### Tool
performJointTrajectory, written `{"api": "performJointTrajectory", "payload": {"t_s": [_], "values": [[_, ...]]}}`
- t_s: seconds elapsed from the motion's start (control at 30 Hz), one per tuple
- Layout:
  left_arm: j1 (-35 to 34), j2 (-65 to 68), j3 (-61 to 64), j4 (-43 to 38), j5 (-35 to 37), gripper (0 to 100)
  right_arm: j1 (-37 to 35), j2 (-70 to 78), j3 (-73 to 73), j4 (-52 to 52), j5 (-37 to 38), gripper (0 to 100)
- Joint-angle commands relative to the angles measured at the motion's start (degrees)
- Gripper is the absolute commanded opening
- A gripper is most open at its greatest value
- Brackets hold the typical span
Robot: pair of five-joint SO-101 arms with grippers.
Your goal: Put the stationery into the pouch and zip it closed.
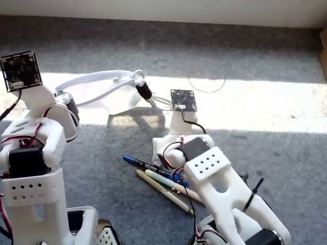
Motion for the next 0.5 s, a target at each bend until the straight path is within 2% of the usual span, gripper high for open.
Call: {"api": "performJointTrajectory", "payload": {"t_s": [0.0, 0.47], "values": [[-0.7, 1.8, -0.2, -0.2, -0.4, 1, -0.2, 2.3, -4.0, -1.8, -0.6, 20.6], [-0.7, 1.8, -0.2, -0.3, -0.4, 1, -0.1, 12.5, -4.1, -11.4, -0.6, 20.6]]}}
